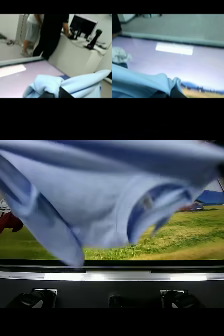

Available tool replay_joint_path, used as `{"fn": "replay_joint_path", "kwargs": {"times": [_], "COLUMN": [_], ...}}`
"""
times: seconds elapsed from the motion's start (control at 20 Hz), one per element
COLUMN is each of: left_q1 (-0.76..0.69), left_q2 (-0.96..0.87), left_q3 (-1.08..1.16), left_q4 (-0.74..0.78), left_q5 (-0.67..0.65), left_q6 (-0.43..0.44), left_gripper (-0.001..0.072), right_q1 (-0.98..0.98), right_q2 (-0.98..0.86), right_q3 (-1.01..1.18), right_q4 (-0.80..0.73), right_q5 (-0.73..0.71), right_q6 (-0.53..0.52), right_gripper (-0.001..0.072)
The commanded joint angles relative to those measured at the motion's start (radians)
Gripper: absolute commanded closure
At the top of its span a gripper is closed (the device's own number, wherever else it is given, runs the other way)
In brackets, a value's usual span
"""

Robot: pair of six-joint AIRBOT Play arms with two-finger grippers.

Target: Fold the shirts.

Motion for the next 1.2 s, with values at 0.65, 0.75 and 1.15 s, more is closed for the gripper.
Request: {"fn": "replay_joint_path", "kwargs": {"times": [0.65, 0.75, 1.15], "left_q1": [0.006, 0.006, 0.170], "left_q2": [-0.683, -0.759, -0.688], "left_q3": [-0.336, -0.268, -0.251], "left_q4": [0.148, 0.148, 0.142], "left_q5": [-0.020, -0.021, -0.313], "left_q6": [0.153, 0.098, 0.012], "left_gripper": [0.0673, 0.0671, -0.0008], "right_q1": [-0.002, -0.002, -0.203], "right_q2": [-0.661, -0.734, -0.710], "right_q3": [-0.507, -0.422, -0.212], "right_q4": [0.042, 0.037, 0.060], "right_q5": [-0.266, -0.350, -0.084], "right_q6": [0.111, 0.112, 0.005], "right_gripper": [0.0668, 0.0669, 0.0033]}}
